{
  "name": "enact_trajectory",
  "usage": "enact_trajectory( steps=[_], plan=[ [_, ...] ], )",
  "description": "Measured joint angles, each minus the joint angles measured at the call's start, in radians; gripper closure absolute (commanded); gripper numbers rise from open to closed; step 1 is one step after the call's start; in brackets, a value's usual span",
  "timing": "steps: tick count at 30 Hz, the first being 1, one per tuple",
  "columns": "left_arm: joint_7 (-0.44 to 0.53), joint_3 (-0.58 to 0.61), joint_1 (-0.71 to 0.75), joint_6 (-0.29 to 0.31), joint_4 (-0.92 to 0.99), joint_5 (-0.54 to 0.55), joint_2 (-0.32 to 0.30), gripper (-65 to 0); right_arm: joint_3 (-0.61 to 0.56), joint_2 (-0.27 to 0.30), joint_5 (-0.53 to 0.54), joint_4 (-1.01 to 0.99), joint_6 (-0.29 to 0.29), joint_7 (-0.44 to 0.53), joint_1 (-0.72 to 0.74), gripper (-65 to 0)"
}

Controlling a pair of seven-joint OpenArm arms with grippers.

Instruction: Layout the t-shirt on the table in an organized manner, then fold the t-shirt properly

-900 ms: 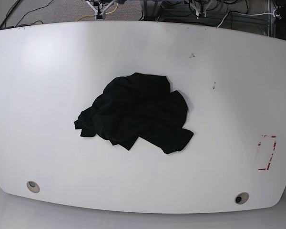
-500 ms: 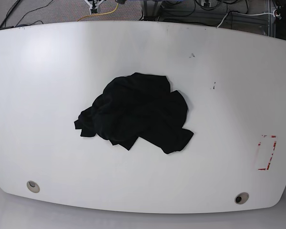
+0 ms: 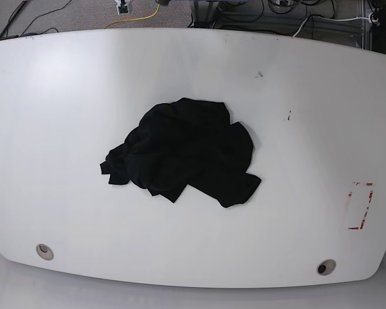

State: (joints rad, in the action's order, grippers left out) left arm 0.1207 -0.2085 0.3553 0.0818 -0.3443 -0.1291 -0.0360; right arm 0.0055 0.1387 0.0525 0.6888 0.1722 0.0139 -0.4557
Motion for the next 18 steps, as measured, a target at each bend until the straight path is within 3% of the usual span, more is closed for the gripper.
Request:
enact_trajectory(
  steps=[18],
  plan=[
    [-0.023, 0.008, 0.064, 0.005, -0.176, 0.002, 0.011, -26.5, 0.001, -0.007, -0.005, 0.126, 0.003, -0.053, -0.037, -7.8]
  ],
)
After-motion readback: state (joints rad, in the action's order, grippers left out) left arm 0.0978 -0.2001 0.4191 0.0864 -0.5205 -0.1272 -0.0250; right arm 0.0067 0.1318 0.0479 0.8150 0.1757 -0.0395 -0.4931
